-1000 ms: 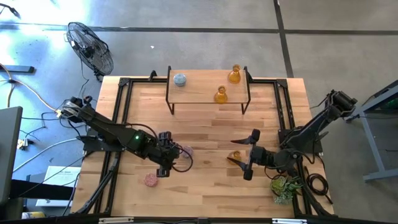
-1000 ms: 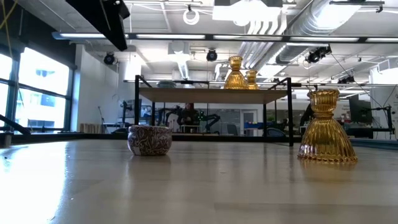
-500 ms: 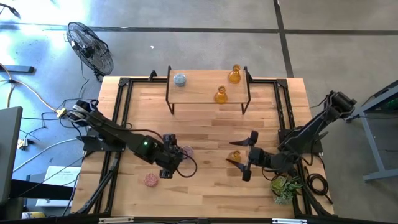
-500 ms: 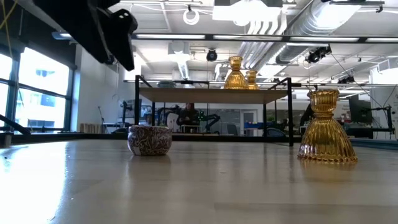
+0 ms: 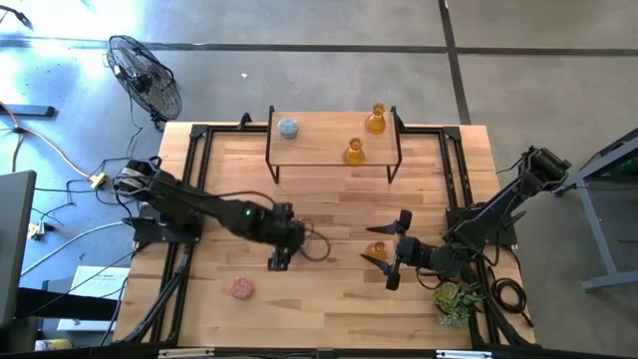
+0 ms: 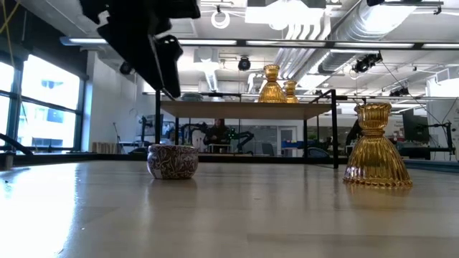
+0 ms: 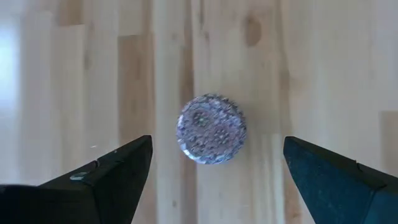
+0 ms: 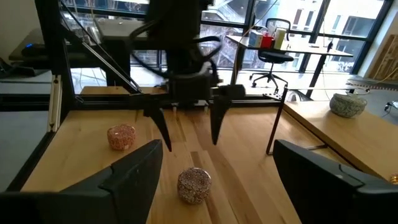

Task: Pick & Place candle stick holders
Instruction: Put the red patterned candle on the shelf

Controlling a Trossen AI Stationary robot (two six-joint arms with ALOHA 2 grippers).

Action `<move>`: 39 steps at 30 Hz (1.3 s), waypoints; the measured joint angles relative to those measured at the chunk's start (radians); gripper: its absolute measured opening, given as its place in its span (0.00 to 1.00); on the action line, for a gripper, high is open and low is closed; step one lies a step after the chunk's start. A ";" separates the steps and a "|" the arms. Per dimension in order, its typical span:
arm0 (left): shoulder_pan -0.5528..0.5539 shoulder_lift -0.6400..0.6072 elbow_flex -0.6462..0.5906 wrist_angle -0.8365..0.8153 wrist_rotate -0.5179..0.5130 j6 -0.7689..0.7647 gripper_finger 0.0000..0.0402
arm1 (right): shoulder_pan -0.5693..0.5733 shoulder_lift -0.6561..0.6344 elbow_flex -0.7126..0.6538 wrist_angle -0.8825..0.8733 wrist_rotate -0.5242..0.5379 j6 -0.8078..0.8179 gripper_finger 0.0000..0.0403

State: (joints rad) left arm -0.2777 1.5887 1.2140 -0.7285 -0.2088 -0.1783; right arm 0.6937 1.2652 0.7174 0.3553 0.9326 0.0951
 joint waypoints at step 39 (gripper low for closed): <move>0.107 0.263 0.000 0.141 0.230 0.165 0.89 | 0.000 0.000 0.000 -0.045 -0.090 0.017 0.75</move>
State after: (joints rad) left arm -0.1703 1.8520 1.2137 -0.5872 0.0210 -0.0131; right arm 0.6941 1.2652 0.7177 0.3103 0.8427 0.1123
